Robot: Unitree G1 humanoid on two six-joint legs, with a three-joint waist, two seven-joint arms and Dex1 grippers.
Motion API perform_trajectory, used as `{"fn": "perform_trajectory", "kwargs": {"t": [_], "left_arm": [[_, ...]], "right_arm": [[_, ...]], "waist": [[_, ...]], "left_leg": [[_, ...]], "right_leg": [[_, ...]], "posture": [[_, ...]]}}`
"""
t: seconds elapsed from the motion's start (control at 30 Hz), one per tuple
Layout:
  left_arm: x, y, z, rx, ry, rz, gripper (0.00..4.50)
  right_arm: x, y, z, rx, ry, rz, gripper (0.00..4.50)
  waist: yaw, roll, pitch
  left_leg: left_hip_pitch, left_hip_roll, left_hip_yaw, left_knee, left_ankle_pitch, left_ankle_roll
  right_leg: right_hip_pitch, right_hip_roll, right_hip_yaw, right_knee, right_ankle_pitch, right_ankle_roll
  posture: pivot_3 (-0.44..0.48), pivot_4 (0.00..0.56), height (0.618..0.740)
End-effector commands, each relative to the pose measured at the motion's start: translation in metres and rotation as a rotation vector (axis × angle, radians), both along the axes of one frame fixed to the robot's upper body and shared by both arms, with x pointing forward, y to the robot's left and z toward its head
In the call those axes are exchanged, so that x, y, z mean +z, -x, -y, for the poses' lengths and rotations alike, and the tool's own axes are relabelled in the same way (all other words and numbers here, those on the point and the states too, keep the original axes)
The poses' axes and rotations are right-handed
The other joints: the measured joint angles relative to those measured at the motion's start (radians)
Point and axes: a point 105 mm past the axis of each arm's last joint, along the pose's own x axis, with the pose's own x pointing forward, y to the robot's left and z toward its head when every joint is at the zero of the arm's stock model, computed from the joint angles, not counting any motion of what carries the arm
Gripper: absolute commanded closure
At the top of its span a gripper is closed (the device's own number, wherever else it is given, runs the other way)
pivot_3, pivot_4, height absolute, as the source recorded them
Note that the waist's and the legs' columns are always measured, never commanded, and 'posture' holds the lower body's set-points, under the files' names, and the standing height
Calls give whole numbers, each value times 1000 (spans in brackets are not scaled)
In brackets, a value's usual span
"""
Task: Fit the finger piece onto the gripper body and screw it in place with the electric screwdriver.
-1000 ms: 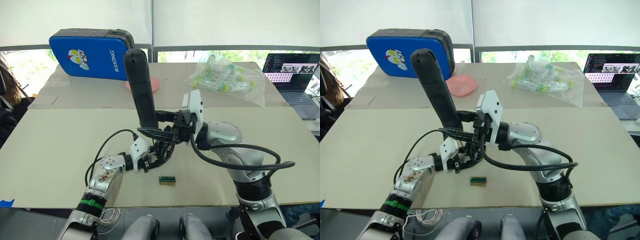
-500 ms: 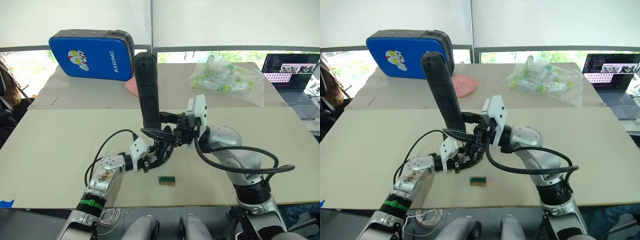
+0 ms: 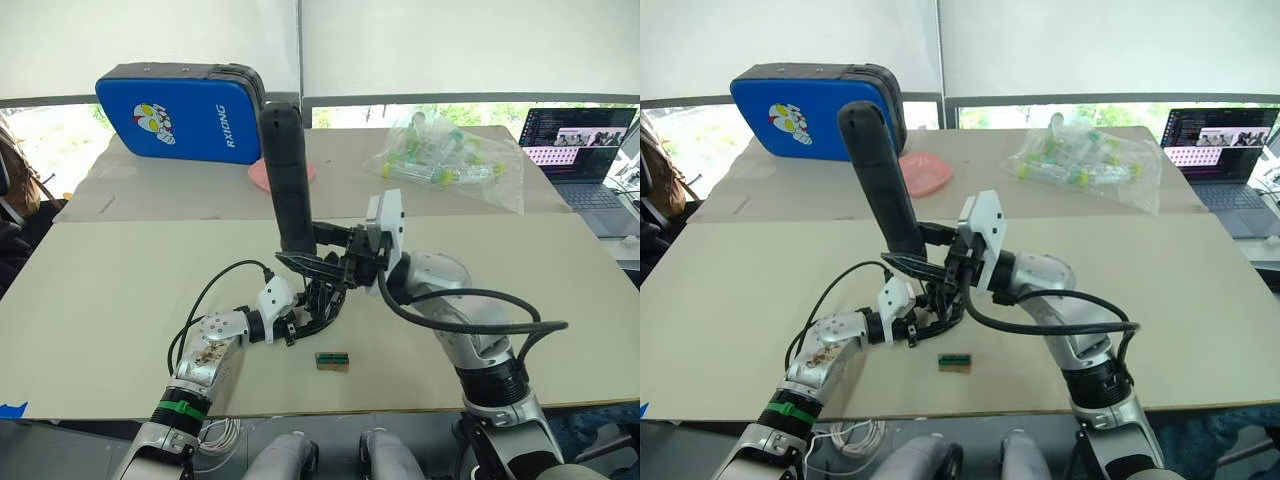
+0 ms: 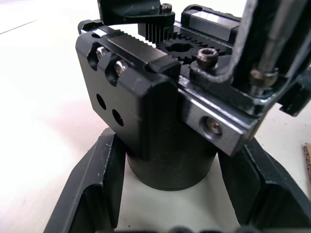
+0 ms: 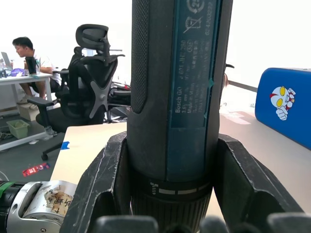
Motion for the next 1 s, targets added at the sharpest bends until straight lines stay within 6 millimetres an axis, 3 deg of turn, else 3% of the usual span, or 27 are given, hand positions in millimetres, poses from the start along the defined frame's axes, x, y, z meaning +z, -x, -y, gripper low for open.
{"fn": "perform_trajectory", "kwargs": {"t": [0.03, 0.3, 0.73, 1.0], "left_arm": [[-25, 9, -2, 3, -44, -106, 2222], [-25, 9, -4, 5, -46, -107, 2222], [-24, 8, -5, 13, -46, -107, 2222], [-24, 9, -6, 16, -48, -108, 2222]], "right_arm": [[-20, -5, -1, -20, 64, -48, 2555], [-40, -3, -3, -9, 119, -71, 2555], [-57, -4, -5, -12, 139, -116, 2555], [-54, -8, -4, -22, 127, -107, 2555]], "waist": [[-1, 1, 0], [-1, 1, -3], [-2, 0, -9], [-2, -1, -13]], "left_leg": [[0, 0, 0, 0, 0, 0], [1, 0, 0, 0, 0, 0], [15, 0, 0, -10, -1, 0], [15, 1, 0, -12, -1, 0]], "right_leg": [[0, 0, 0, 0, 0, 0], [1, 0, 0, 0, -1, 2], [11, -2, 1, -2, -11, 10], [12, -2, 2, -2, -11, 10]], "posture": [[0, 150, 740], [0, 150, 740], [0, 150, 740], [0, 150, 740]]}}
